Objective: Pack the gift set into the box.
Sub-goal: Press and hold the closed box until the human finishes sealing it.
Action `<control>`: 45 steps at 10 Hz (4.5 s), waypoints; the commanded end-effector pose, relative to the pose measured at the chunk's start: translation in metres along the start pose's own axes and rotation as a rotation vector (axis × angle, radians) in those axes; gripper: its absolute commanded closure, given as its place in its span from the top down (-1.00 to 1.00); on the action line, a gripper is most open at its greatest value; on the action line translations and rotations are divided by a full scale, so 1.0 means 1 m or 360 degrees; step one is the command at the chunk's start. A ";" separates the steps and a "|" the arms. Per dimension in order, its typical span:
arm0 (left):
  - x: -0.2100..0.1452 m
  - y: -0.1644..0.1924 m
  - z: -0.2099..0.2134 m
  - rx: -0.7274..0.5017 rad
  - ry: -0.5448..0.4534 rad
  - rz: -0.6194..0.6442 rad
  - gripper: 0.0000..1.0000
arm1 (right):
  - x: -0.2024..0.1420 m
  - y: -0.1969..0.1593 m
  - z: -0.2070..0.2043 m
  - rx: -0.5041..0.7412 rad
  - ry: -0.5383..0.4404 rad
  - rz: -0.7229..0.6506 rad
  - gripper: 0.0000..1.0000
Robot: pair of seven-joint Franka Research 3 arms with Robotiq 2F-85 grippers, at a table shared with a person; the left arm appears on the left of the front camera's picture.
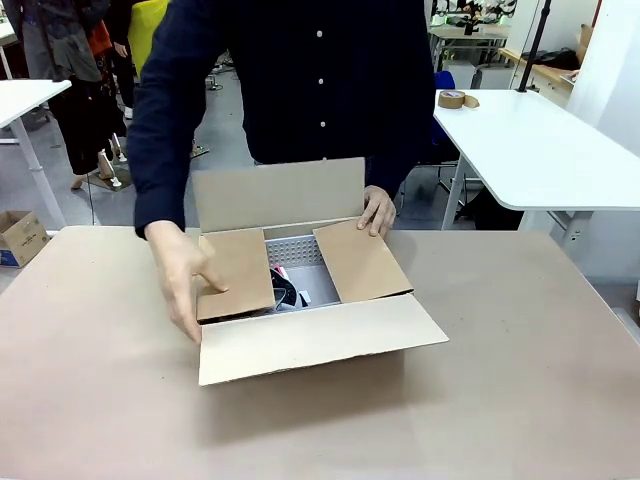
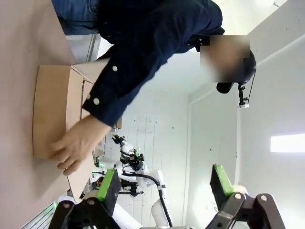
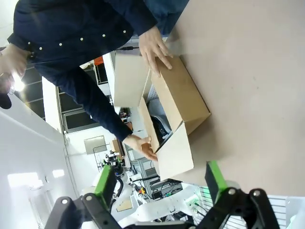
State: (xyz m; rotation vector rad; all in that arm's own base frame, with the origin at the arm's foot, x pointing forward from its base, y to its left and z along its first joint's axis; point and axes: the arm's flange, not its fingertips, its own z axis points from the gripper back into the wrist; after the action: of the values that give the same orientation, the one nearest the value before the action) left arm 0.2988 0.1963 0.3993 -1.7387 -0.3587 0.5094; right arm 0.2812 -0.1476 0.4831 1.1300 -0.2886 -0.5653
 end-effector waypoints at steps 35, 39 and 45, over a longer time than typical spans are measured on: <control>-0.055 0.041 -0.277 0.0123 0.1557 -0.2535 1.00 | -0.003 0.076 -0.347 0.0869 0.0836 0.2776 1.00; -0.056 0.034 -0.286 0.0096 0.1641 -0.1966 1.00 | -0.004 0.091 -0.350 0.0246 0.0977 0.2420 1.00; -0.064 0.063 -0.365 0.0221 0.1531 -0.2880 1.00 | 0.013 0.043 -0.432 0.0709 0.0805 0.2845 1.00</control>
State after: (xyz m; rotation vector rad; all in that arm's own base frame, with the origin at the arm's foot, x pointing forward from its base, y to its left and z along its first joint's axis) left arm 0.4233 -0.1388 0.4215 -0.8170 -0.8055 -1.4570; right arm 0.5164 0.1847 0.3422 0.9817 -0.7426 1.3550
